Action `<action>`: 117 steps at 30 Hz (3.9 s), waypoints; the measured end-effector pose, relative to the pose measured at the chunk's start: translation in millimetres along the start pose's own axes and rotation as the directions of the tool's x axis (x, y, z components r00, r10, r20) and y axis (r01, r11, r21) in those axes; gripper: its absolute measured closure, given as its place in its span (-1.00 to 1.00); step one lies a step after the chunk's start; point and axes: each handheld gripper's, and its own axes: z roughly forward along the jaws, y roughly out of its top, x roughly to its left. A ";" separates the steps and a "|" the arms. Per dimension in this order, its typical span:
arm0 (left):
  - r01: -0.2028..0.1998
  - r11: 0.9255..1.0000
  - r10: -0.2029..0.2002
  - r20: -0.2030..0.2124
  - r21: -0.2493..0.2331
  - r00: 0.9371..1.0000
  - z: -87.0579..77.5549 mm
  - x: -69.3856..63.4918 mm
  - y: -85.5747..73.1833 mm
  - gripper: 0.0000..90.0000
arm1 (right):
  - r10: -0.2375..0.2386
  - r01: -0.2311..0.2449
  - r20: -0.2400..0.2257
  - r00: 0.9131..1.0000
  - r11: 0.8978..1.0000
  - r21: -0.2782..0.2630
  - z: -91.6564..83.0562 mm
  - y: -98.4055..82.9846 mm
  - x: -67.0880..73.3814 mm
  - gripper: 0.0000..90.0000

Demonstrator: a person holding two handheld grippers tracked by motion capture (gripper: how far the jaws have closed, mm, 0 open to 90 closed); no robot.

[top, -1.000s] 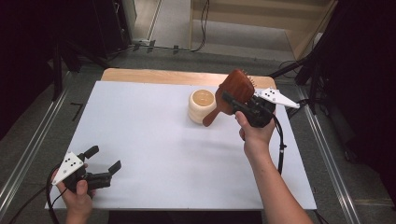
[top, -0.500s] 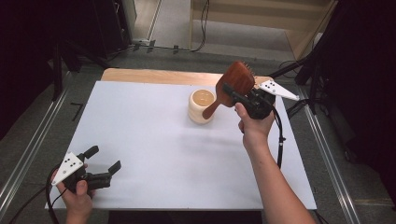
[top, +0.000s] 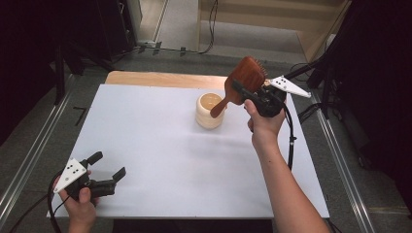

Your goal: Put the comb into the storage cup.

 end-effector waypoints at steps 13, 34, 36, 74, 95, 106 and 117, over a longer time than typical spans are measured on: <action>-0.004 1.000 0.004 -0.004 0.000 1.000 0.1 -0.6 0.0 -1.00 | 0.006 -0.006 0.005 1.000 1.000 -0.015 12.7 7.4 -6.7 0.15; -0.004 1.000 0.004 0.001 -0.001 1.000 -0.1 -0.8 0.0 -1.00 | 0.006 -0.006 0.061 0.998 1.000 0.011 46.3 -7.0 -16.1 0.15; -0.004 1.000 0.004 0.002 -0.002 1.000 0.1 -0.9 -0.1 -1.00 | -0.001 -0.001 0.069 0.998 1.000 0.022 49.9 -10.4 -17.6 0.15; -0.008 1.000 0.008 0.009 -0.001 1.000 -0.3 -0.4 0.1 -1.00 | 0.069 -0.080 0.101 0.992 0.991 0.105 81.0 -61.1 -30.4 0.15; -0.008 1.000 0.008 0.005 -0.007 1.000 -0.8 -1.0 0.1 -1.00 | 0.155 -0.164 0.107 0.982 0.983 0.088 88.2 -77.1 -34.8 0.15; -0.010 1.000 0.010 0.003 -0.007 1.000 -0.8 -1.3 0.1 -1.00 | 0.237 -0.245 0.118 0.964 0.968 0.060 87.6 -83.7 -43.3 0.14; -0.016 1.000 0.016 0.001 -0.004 1.000 -0.2 -1.7 0.2 -1.00 | 0.253 -0.268 0.169 0.953 0.961 0.072 86.1 -82.7 -47.6 -0.03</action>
